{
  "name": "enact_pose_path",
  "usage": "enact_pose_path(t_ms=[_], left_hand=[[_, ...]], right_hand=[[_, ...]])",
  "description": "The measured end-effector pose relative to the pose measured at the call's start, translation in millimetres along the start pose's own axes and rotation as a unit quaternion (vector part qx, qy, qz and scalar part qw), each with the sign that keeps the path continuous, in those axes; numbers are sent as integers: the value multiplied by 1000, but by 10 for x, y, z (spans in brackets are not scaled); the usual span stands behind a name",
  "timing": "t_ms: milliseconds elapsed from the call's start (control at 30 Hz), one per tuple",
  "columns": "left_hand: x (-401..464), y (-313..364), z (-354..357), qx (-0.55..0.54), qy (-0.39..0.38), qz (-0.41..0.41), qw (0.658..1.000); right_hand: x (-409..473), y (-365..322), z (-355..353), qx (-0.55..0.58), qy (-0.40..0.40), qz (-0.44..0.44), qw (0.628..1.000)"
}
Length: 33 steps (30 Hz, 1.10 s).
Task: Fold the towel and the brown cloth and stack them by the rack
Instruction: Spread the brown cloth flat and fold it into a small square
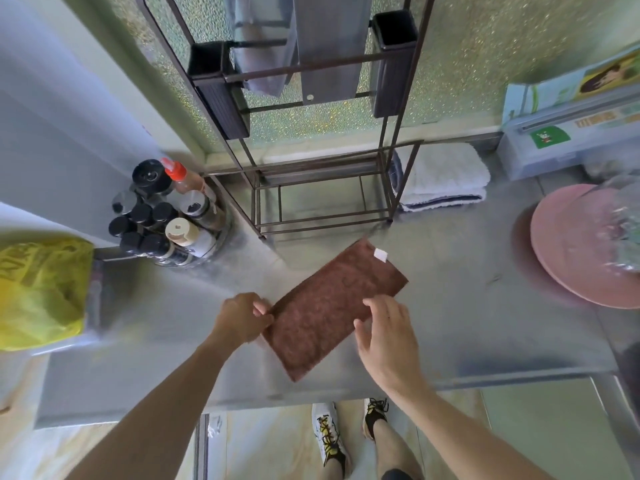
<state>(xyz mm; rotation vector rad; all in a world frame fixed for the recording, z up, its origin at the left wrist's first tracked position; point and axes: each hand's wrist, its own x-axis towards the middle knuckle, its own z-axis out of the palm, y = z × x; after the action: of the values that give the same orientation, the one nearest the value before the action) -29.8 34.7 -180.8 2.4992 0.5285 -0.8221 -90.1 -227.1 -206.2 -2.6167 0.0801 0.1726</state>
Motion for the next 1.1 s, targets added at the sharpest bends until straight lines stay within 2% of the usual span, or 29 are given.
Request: enact_pose_path(t_ms=[67, 133, 200, 333, 467, 633, 733, 800, 933, 1000, 1100], left_hand=[[-181, -158, 134, -52, -29, -47, 997], [-360, -284, 295, -147, -64, -97, 982], [-520, -361, 457, -236, -95, -127, 959], [-807, -383, 681, -314, -163, -158, 922], [-1069, -392, 783, -350, -194, -156, 903], [-1291, -416, 845, -355, -169, -120, 911], [-1431, -374, 810, -431, -157, -104, 883], [-1456, -317, 743, -451, -163, -88, 873], [-1287, -167, 527, -489, -179, -78, 850], [-1202, -58, 369, -491, -192, -36, 849], [-1049, 123, 150, -425, -144, 21, 894]], right_hand=[[-304, -153, 34, 128, -34, 144, 981], [-550, -318, 83, 227, -78, 273, 932], [-719, -430, 136, 254, -90, 335, 903], [-890, -487, 225, 272, -68, 409, 869], [-1008, -404, 180, 305, -76, 435, 843], [-1120, -233, 70, 337, -36, 457, 822], [-1160, -159, -47, 387, -15, 460, 799], [-1132, -151, -158, 426, -9, 447, 786], [-901, -174, -439, 498, -47, 382, 777], [-734, -181, -540, 496, -63, 352, 791], [-418, -224, -618, 441, -78, 298, 843]])
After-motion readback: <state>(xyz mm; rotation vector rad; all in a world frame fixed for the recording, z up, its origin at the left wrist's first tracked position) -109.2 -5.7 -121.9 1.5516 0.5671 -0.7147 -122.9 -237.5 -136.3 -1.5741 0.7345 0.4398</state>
